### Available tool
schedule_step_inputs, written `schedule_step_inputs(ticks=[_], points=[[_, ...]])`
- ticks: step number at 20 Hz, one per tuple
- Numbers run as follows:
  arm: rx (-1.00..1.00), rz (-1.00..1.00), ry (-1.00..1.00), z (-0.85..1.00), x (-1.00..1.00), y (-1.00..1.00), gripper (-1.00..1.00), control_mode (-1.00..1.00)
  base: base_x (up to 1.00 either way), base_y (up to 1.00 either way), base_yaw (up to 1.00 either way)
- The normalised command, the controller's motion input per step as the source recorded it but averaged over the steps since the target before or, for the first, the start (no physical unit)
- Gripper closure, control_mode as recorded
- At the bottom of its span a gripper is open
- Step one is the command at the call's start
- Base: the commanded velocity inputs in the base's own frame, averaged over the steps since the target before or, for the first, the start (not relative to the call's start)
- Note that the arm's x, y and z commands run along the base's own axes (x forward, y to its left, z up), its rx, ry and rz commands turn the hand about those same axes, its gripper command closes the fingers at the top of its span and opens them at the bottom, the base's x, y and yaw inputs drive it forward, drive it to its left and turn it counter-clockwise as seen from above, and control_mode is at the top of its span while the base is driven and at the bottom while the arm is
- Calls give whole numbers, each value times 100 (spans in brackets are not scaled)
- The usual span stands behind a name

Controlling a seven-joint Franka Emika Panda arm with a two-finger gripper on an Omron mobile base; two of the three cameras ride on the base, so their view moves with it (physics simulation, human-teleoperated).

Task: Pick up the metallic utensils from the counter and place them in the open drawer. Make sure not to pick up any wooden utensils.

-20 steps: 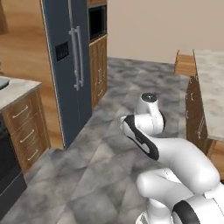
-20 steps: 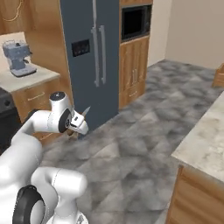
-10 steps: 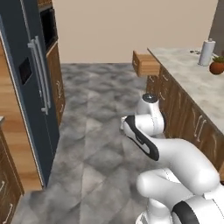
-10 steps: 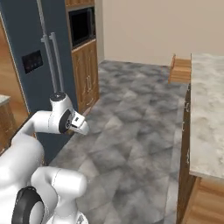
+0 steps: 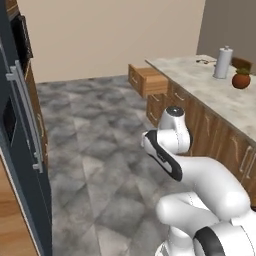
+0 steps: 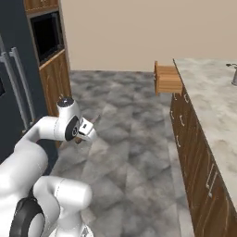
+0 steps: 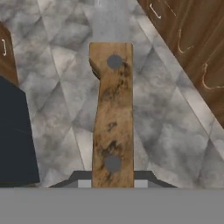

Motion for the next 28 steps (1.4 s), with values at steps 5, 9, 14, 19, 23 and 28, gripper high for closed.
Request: schedule_step_inputs(ticks=[5,9,14,19,23,28], points=[[0,0,0,0,0,0,100,100,100,-15,1],[0,0,0,0,0,0,100,100,100,-72,1],[0,0,0,0,0,0,100,100,100,-62,0],[0,0,0,0,0,0,100,100,100,-9,0],[0,0,0,0,0,0,100,100,100,-17,0],[0,0,0,0,0,0,100,100,100,-40,0]])
